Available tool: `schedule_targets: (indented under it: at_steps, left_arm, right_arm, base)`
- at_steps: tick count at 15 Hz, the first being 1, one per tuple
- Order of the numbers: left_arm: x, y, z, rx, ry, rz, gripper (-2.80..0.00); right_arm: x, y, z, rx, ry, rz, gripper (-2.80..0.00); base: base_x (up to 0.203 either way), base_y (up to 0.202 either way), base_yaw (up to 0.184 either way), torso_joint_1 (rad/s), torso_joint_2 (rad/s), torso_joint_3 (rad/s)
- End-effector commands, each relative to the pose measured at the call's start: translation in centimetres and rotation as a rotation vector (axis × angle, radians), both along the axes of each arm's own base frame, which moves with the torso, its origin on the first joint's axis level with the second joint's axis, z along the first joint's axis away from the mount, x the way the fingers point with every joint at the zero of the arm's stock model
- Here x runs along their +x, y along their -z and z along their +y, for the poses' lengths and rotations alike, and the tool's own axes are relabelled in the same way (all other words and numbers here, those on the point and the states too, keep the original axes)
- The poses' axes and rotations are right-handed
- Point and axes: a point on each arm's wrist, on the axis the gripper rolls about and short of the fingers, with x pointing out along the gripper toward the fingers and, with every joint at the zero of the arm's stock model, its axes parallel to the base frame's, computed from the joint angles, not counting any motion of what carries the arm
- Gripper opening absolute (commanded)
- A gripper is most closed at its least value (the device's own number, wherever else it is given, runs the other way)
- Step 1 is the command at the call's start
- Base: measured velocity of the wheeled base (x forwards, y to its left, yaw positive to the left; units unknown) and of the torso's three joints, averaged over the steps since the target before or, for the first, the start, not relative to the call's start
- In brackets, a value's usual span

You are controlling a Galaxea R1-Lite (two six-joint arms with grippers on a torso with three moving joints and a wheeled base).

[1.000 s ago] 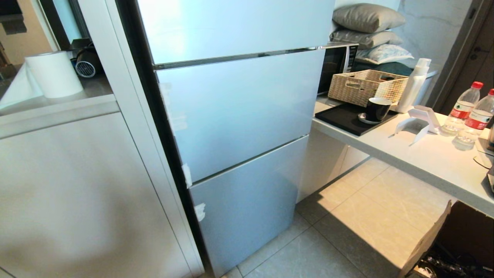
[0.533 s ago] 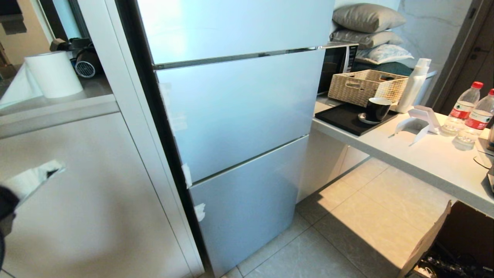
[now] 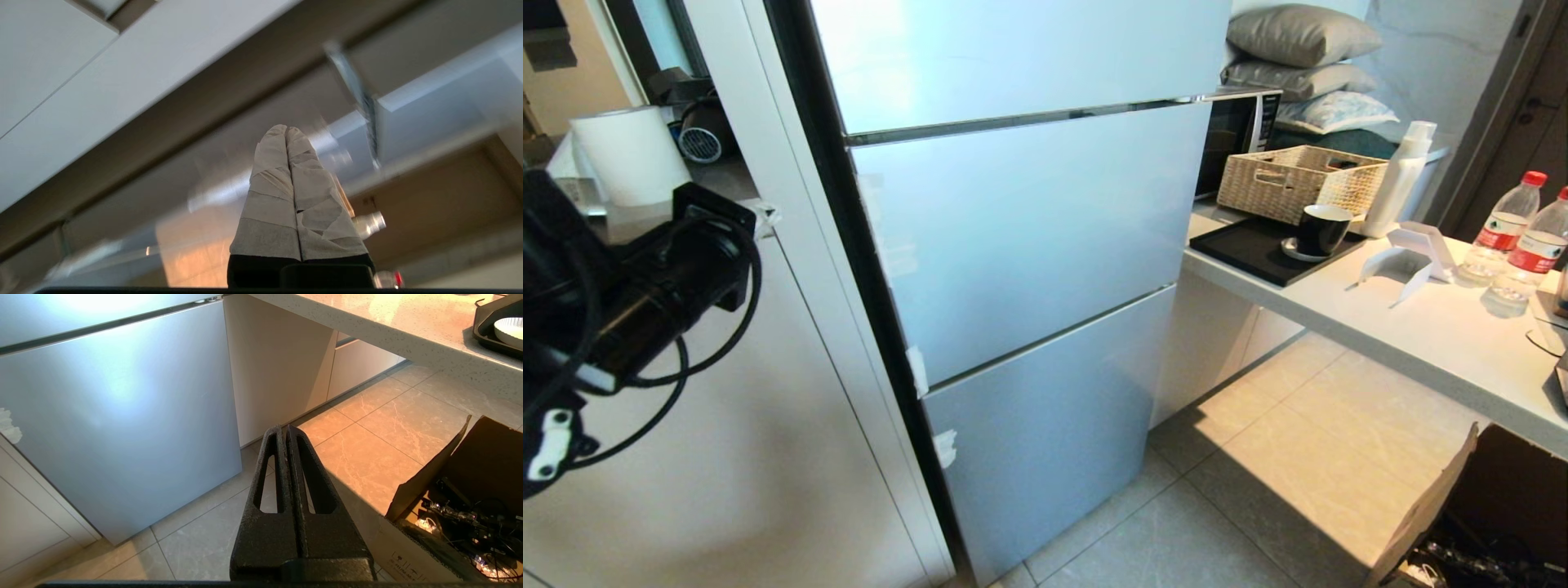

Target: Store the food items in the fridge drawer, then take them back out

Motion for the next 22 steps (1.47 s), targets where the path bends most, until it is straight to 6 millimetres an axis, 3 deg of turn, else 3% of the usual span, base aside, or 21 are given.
schedule_targets:
  at_steps: [1, 5, 11, 22]
  left_arm:
    - [4.1, 2.3, -1.5, -0.033, 0.018, 0.064, -2.80]
    - [6.7, 3.2, -3.2, -0.089, 0.003, 0.075, -2.80]
    - [9.0, 3.8, -5.0, -0.115, -0.019, 0.066, -2.80]
    - [7.2, 3.8, -7.7, -0.107, 0.065, 0.087, -2.80]
  right_arm:
    - [0.0, 0.0, 0.0, 0.000, 0.000, 0.001, -2.80]
    - [0.0, 0.0, 0.0, 0.000, -0.002, 0.001, -2.80]
    - [0.0, 0.0, 0.0, 0.000, -0.001, 0.001, -2.80]
    - [0.0, 0.0, 0.0, 0.000, -0.001, 0.001, -2.80]
  base:
    - [0.000, 0.000, 0.000, 0.000, 0.00, 0.000]
    - [0.000, 0.000, 0.000, 0.000, 0.00, 0.000]
    - [0.000, 0.000, 0.000, 0.000, 0.00, 0.000]
    - [0.000, 0.000, 0.000, 0.000, 0.00, 0.000]
